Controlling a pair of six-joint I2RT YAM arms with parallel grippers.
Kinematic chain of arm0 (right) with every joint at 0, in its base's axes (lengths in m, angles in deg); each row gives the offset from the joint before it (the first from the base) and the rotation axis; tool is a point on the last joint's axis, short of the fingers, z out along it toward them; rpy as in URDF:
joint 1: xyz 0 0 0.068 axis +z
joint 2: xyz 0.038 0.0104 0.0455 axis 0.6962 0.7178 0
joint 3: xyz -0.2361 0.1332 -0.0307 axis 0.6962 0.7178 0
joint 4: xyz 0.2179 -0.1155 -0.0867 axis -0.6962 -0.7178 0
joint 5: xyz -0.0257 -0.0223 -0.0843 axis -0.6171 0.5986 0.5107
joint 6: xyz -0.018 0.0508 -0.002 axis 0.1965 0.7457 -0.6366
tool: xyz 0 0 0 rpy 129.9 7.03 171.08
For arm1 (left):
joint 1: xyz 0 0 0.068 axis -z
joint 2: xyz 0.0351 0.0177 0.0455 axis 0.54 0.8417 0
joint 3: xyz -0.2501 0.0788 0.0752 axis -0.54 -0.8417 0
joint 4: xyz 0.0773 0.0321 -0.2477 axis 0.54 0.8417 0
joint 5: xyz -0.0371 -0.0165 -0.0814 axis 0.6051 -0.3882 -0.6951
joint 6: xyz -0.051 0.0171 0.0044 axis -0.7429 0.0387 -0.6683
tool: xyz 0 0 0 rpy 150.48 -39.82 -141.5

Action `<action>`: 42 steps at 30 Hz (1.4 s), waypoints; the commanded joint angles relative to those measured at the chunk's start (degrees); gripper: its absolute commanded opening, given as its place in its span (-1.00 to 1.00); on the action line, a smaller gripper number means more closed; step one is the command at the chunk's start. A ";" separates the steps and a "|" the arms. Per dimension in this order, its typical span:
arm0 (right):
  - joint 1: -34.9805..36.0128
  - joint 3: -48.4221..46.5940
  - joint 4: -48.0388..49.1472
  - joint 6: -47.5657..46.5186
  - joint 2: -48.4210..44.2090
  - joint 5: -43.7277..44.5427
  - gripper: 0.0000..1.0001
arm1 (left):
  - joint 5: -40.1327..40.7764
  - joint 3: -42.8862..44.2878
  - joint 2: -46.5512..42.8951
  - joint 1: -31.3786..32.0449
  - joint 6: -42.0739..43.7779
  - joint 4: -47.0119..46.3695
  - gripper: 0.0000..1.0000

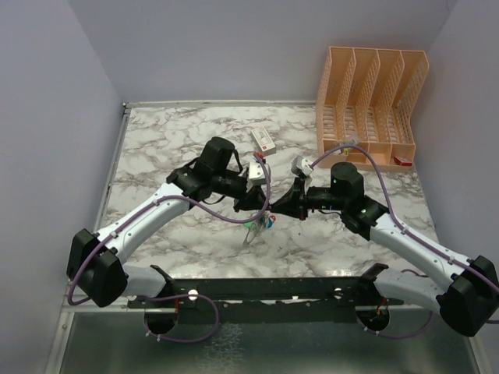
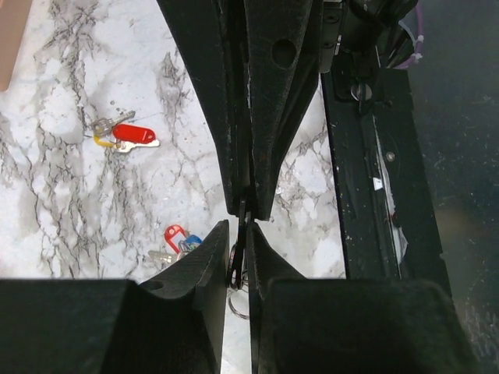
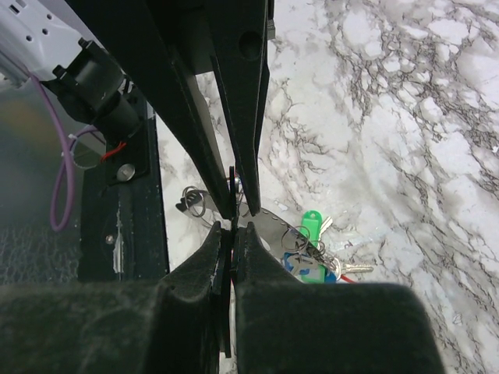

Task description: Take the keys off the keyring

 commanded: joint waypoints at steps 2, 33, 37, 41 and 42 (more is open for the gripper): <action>-0.31 -2.46 -0.29 -0.88 0.11 -1.10 -0.99 | -2.64 1.98 1.16 1.00 0.76 2.88 -0.73; -0.37 10.60 16.30 6.23 -7.96 14.30 -0.24 | 13.28 -12.70 -7.09 1.96 -18.54 -25.81 -1.00; -0.37 11.21 18.52 6.61 -5.22 12.02 -0.24 | 16.32 -15.20 -9.21 1.94 -21.70 -30.99 -1.00; -0.33 10.28 19.66 6.99 -2.03 9.05 -0.24 | 17.84 -17.16 -10.45 2.04 -25.03 -36.01 -1.00; -0.35 10.23 20.07 7.12 -1.64 8.81 -0.24 | 17.82 -17.44 -10.48 2.01 -25.83 -36.76 -1.00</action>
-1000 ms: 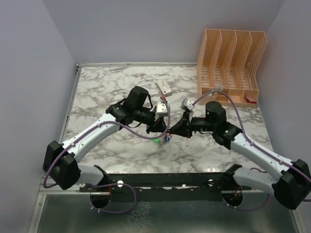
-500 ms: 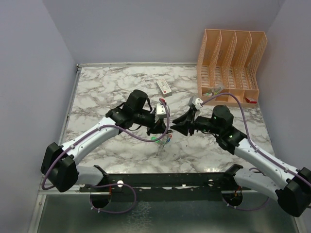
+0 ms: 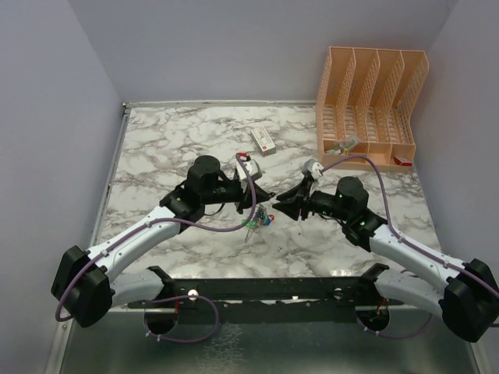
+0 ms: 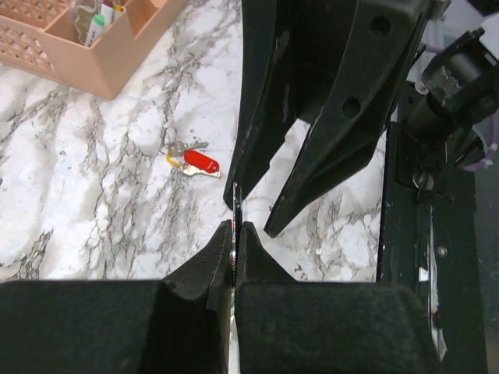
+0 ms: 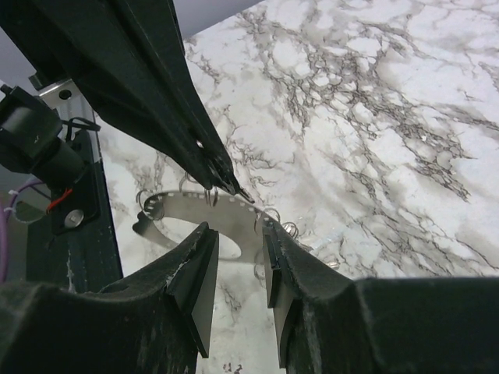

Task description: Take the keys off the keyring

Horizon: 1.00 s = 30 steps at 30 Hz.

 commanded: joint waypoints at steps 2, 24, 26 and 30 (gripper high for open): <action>-0.27 -0.72 4.79 1.22 2.15 -2.99 -0.24 | 3.24 -1.29 -1.31 0.30 -6.62 -9.10 -1.00; 1.13 0.20 18.75 8.49 10.17 -5.50 -0.26 | 3.66 -2.14 -0.88 0.47 -9.59 -11.83 -1.00; 1.27 0.23 18.90 8.41 10.57 -5.53 -0.29 | 3.74 -2.14 -0.88 0.48 -9.59 -11.87 -1.00; 1.40 0.61 20.63 8.78 11.52 -5.35 -0.46 | 3.61 -2.14 -0.79 0.46 -9.77 -11.91 -1.00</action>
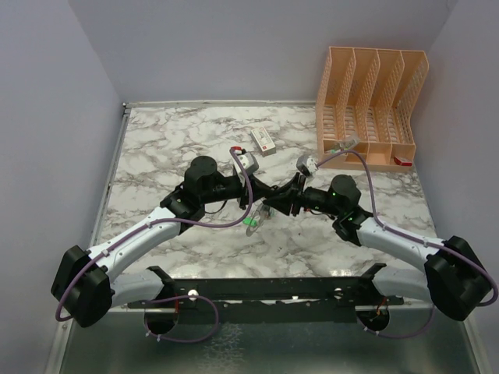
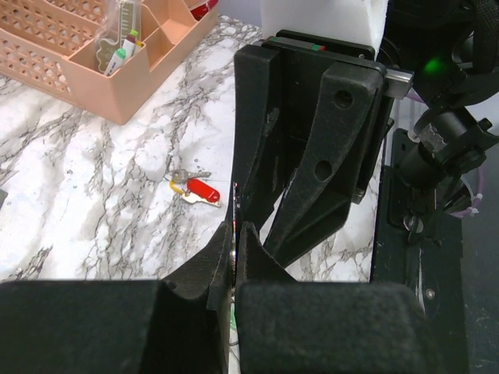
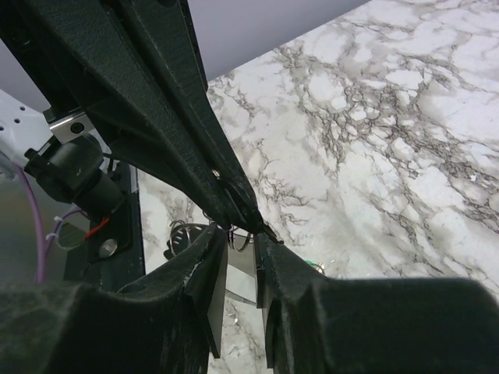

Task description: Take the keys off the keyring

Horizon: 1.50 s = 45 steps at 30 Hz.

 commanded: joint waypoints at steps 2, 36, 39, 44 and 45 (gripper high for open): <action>0.45 0.82 4.40 0.83 1.60 -1.32 -0.62 | 0.42 -0.45 -0.36 0.37 -0.89 -2.69 -1.00; 0.45 6.69 14.69 5.58 -1.97 1.12 -0.99 | 20.16 -10.99 -9.03 0.37 -11.34 -6.67 -1.00; 0.50 6.74 14.70 5.42 -2.69 0.24 -0.99 | 22.80 -11.99 -9.16 0.31 -11.97 -8.01 -1.00; 0.46 6.10 14.70 4.60 -2.41 -4.07 -0.99 | 23.90 -11.09 -7.23 0.38 -12.16 -9.08 -1.00; 0.53 5.92 14.70 4.35 -2.22 -5.02 -0.99 | 23.83 -10.70 -6.72 0.38 -12.05 -9.10 -1.00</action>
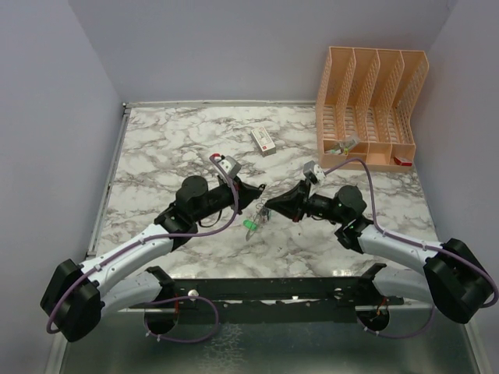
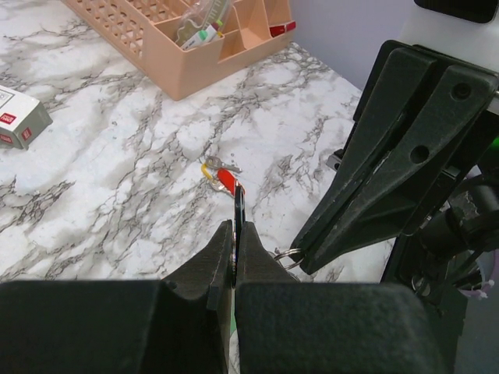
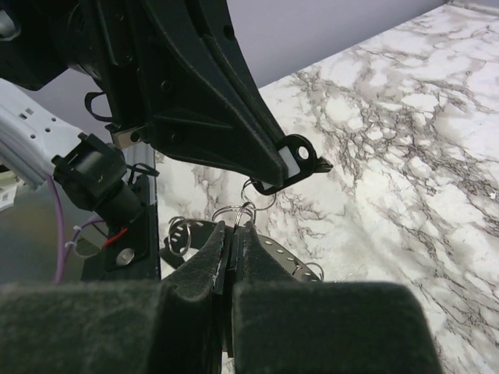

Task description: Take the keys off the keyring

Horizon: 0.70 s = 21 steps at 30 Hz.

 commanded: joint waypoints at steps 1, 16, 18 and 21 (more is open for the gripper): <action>0.16 -0.31 3.05 -0.55 -0.84 -6.18 -0.99 | 5.68 1.11 1.59 -0.76 0.41 -2.11 -1.00; 0.12 -2.78 -2.18 -3.86 -0.40 -11.34 -0.99 | 3.25 7.31 6.33 -0.94 1.90 1.46 -1.00; 0.13 -2.81 -2.54 -4.00 -0.39 -10.80 -0.99 | 2.72 8.08 6.63 -0.94 2.44 2.38 -1.00; 0.10 -2.65 -4.62 -4.23 -1.27 -5.73 -0.99 | 1.95 8.34 6.60 -0.94 2.88 2.94 -1.00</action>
